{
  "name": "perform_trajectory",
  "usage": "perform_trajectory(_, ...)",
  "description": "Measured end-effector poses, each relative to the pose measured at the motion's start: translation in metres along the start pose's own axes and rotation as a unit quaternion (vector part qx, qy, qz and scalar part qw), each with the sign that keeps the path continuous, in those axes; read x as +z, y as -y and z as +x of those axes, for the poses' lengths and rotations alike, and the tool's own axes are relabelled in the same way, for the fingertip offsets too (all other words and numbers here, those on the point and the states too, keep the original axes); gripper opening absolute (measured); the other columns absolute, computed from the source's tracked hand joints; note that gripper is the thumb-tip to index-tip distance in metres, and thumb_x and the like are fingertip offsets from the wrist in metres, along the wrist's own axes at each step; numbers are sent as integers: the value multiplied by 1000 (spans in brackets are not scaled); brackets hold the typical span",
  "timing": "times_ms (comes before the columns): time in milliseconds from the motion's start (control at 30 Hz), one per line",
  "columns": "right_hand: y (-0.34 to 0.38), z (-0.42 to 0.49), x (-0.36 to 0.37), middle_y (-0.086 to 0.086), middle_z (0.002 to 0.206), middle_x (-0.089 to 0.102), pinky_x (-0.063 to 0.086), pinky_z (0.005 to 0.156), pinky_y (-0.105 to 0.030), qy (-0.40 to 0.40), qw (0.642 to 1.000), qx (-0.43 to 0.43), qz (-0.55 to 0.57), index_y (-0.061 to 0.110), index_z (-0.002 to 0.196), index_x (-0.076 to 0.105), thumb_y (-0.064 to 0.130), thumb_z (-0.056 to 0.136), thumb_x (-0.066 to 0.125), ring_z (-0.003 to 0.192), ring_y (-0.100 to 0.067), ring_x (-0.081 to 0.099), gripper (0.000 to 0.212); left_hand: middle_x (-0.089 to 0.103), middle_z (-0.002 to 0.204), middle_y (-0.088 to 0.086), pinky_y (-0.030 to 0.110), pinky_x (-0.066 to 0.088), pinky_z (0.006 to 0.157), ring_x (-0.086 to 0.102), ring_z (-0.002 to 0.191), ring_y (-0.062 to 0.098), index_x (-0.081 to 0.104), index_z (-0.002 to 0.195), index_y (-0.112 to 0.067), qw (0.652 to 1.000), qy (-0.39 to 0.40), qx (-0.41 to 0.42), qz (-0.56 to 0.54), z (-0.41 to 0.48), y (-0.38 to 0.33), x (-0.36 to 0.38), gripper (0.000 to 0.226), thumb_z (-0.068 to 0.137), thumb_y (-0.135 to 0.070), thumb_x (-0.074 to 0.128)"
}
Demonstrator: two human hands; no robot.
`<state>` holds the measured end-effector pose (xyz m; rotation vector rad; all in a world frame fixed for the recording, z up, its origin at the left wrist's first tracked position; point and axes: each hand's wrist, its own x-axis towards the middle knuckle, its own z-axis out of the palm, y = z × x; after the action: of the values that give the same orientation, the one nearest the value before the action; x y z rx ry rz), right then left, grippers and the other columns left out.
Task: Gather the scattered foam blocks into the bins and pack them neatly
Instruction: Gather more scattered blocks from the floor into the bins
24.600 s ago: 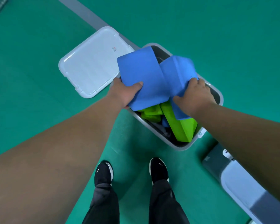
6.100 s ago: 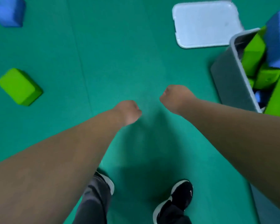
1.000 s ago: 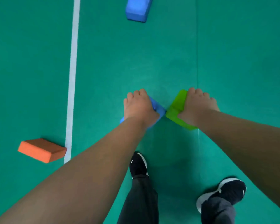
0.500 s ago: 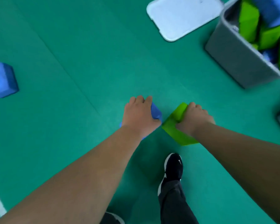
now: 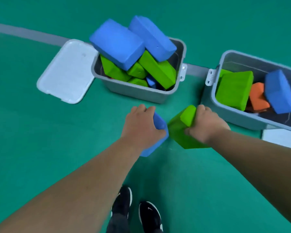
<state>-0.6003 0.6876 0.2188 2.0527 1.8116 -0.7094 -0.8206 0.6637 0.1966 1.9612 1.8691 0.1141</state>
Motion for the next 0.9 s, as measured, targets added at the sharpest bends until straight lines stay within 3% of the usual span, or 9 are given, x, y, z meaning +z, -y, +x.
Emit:
perform_trajectory(167, -54, 33, -19, -19, 132, 51, 50, 98, -49, -29, 995, 71, 56, 8, 125, 40, 54, 72, 82, 123, -41, 53, 81, 57, 116, 2, 42, 48, 94, 52, 109, 31, 56, 138, -21, 998, 12, 60, -8, 70, -40, 16, 84, 66, -63, 68)
perform_trajectory(333, -81, 48, -42, -22, 132, 51, 47, 99, -47, -72, 980, 149, 109, 5, 126, 41, 55, 73, 82, 124, -42, 53, 83, 57, 112, 4, 44, 51, 89, 54, 107, 31, 59, 117, -17, 994, 56, 84, -37, 119, -61, 18, 67, 68, -60, 75)
perform_trajectory(433, -92, 51, -51, -21, 133, 52, 48, 101, -48, -85, 970, 177, 146, 5, 124, 43, 54, 73, 81, 124, -41, 53, 81, 57, 113, 6, 45, 50, 91, 53, 107, 31, 58, 118, -15, 992, 72, 101, -24, 142, -73, 12, 68, 69, -60, 76)
perform_trajectory(700, -136, 78, -47, -18, 131, 49, 46, 103, -51, -97, 970, 169, 142, 5, 128, 41, 57, 74, 79, 124, -41, 49, 84, 58, 125, 6, 46, 48, 97, 53, 115, 34, 53, 131, -14, 985, 91, 143, 12, 198, -132, 32, 79, 72, -61, 74)
perform_trajectory(900, -204, 79, -67, -18, 128, 52, 44, 100, -46, -142, 953, 180, 197, 7, 122, 44, 57, 72, 80, 121, -39, 51, 79, 57, 111, 3, 43, 47, 93, 52, 107, 30, 56, 116, -17, 986, 36, 164, -3, 218, -197, 43, 67, 69, -64, 69)
